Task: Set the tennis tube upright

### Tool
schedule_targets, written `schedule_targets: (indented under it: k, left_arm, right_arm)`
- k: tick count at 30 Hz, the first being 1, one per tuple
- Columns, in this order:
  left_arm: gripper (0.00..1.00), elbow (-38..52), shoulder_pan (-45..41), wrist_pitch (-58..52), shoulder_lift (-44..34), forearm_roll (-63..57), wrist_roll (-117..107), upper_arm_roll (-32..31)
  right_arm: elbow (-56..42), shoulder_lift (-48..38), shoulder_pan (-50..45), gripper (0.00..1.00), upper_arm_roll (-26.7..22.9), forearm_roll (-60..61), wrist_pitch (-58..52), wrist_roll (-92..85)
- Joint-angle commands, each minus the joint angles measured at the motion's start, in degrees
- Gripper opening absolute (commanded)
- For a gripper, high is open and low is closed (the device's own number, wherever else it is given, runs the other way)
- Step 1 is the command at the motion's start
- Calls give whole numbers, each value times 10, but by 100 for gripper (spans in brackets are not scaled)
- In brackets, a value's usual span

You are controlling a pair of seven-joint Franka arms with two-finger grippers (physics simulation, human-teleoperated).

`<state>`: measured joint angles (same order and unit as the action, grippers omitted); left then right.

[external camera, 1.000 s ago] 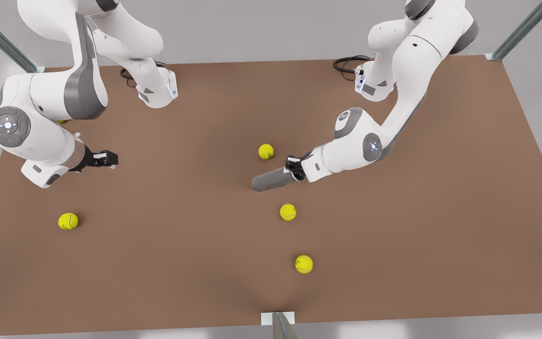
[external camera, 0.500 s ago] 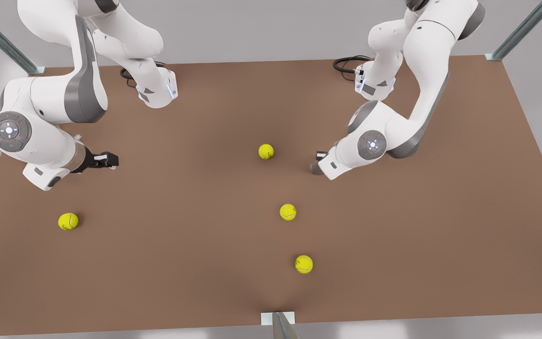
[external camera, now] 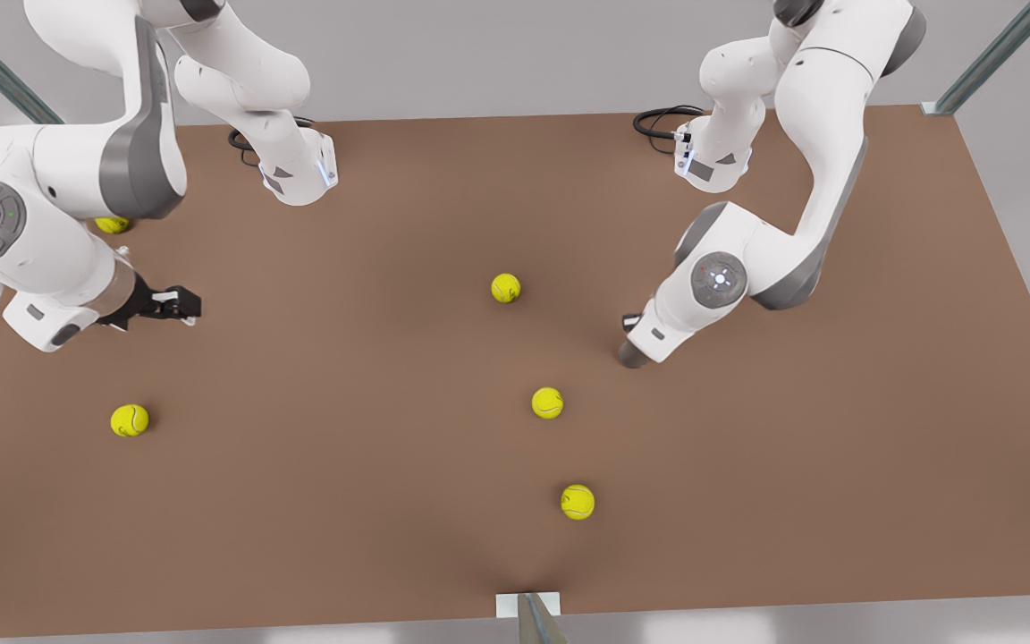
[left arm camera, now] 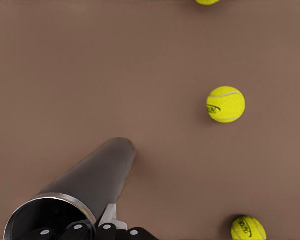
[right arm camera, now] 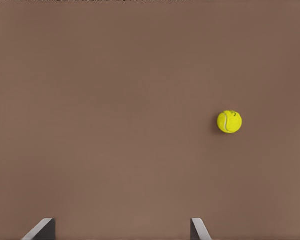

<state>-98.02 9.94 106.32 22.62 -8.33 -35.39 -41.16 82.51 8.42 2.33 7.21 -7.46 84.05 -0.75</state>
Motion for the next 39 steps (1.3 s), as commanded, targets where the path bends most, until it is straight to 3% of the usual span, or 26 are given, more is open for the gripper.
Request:
schedule_targets:
  k: [1,5,10,14,16,27,28,32,35,36,37,39]
  left_arm:
    - [21,0,0,19,0,-6,-71,0]
    - [21,-1,-3,19,0,-9,-71,0]
    - [32,-2,-6,22,9,-17,-78,6]
    - [88,-1,-5,20,6,-16,-86,5]
    - [100,-1,-4,13,2,-15,-86,5]
    - [100,3,-1,-16,-14,22,-106,1]
    - [100,22,1,-52,-16,20,-105,2]
    - [100,273,17,-350,-14,14,-84,6]
    - [100,297,89,-371,-24,-47,209,13]
    - [100,189,-48,-316,-118,-54,326,205]
    - [100,176,-96,-301,-123,-32,338,271]
    - [100,211,-126,-343,-111,-26,337,283]
  right_arm:
    - [0,-2,-2,100,0,0,2,3]
    - [1,1,-1,100,0,4,2,-4]
    - [1,5,-1,100,-1,6,-2,-4]
    - [2,7,-1,100,-2,6,-2,-6]
    - [2,7,-1,100,-3,5,-1,-6]
    - [0,8,-1,100,-4,8,1,-7]
    - [0,8,-1,100,-4,8,2,-7]
    - [0,13,-2,100,-4,8,2,-7]
    - [1,11,-2,100,-4,3,1,-7]
    - [0,10,-2,100,-4,0,1,-6]
    - [0,8,-2,100,-4,0,1,-6]
    - [-1,-1,-2,100,-4,-2,1,3]
